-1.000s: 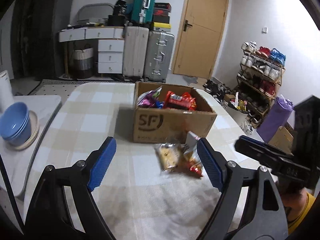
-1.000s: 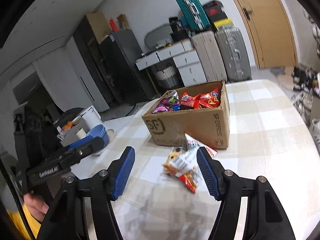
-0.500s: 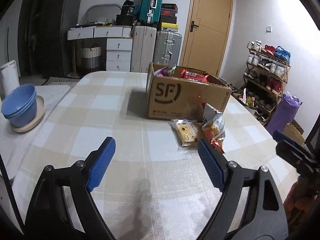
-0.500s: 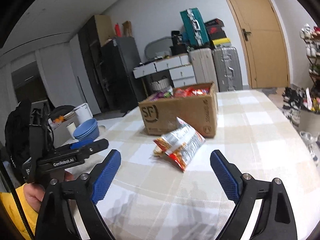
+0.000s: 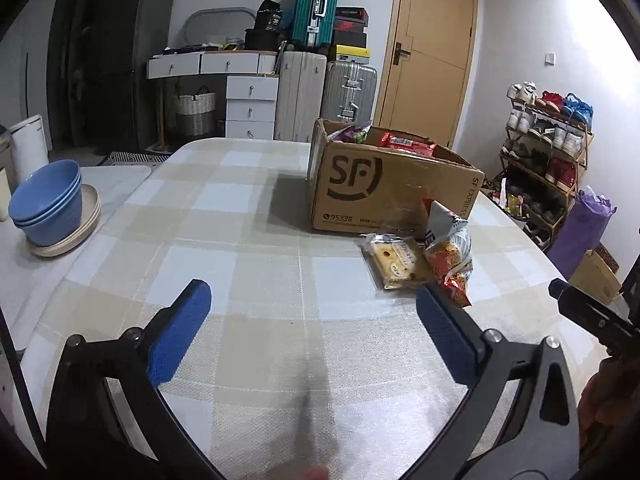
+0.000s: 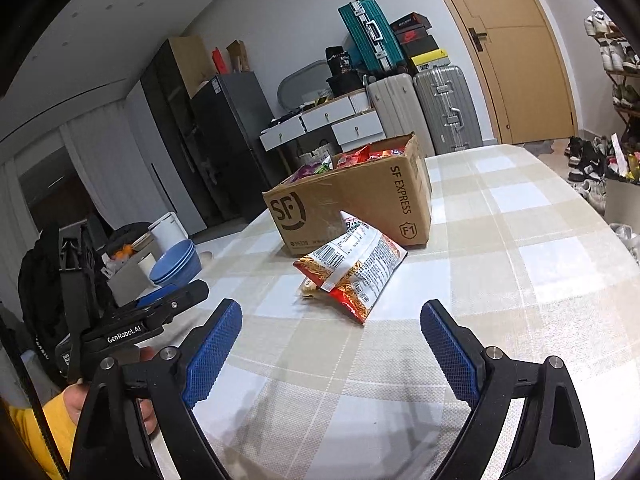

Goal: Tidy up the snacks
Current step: 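Move both tools back toward the last two packets beside the box, then grasp the white-and-red snack bag with the right tool while the left approaches the cracker packet, then grasp the cream cracker packet with the left tool and lift it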

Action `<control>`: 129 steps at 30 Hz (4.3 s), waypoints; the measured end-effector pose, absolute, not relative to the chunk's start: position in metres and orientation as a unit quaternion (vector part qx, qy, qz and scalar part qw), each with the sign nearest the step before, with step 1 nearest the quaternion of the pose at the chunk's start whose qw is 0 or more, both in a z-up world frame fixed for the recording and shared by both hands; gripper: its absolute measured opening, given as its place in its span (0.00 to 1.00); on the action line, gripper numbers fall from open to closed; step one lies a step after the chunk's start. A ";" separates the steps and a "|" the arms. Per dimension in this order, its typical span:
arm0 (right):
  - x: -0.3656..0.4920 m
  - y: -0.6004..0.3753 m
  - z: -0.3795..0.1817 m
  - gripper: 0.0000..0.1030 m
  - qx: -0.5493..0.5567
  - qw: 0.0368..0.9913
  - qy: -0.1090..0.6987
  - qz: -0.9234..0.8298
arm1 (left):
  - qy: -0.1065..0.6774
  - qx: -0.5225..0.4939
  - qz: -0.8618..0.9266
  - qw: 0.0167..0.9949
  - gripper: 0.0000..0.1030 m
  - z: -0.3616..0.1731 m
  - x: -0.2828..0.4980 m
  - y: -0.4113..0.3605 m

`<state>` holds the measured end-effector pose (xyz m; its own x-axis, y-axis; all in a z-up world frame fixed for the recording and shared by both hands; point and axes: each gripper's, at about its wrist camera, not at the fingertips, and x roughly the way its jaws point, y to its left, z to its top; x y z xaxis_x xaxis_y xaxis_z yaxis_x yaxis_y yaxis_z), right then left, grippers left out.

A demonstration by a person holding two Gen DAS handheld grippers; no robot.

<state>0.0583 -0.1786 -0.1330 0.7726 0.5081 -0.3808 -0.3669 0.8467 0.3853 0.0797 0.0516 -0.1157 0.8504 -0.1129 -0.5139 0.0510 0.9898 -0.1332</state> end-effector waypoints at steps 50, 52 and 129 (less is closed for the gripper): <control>0.137 -0.218 -0.149 0.50 0.216 0.882 0.321 0.271 | 0.353 -0.043 -0.018 0.934 0.99 -0.146 0.119 0.043; 0.134 -0.225 -0.147 0.50 0.211 0.891 0.306 0.262 | 0.356 -0.032 -0.009 0.934 0.99 -0.146 0.120 0.040; 0.088 -0.205 -0.097 0.50 0.238 0.878 0.258 0.327 | 0.370 -0.034 -0.094 0.924 0.54 -0.039 0.100 0.017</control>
<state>0.0878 -0.2049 -0.0972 0.6538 0.6961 -0.2968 -0.4505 0.6732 0.5864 0.1002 0.0167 -0.0388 0.7087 -0.1994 -0.6768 0.1486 0.9799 -0.1332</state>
